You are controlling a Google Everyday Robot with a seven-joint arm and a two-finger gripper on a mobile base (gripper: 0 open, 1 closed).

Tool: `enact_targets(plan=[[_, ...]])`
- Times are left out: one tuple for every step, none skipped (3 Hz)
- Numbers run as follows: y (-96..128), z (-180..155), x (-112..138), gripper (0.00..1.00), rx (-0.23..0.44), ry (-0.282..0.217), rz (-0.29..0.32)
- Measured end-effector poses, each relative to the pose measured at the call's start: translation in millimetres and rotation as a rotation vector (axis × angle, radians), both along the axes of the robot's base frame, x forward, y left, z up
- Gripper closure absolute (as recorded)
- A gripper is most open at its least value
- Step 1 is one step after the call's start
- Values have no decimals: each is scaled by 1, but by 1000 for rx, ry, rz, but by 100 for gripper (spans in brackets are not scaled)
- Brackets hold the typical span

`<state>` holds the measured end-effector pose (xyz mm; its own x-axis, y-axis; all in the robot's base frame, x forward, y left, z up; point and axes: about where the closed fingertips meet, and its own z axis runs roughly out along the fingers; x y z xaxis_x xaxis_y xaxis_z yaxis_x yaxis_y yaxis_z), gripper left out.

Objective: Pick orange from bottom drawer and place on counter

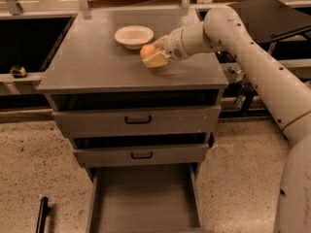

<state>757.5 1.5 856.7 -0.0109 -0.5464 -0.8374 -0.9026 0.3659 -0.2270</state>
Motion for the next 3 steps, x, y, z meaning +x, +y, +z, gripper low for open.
enact_targets(plan=[[0, -9, 2, 12, -15, 33, 17], [0, -10, 1, 0, -16, 35, 19], [0, -10, 1, 0, -16, 35, 19]])
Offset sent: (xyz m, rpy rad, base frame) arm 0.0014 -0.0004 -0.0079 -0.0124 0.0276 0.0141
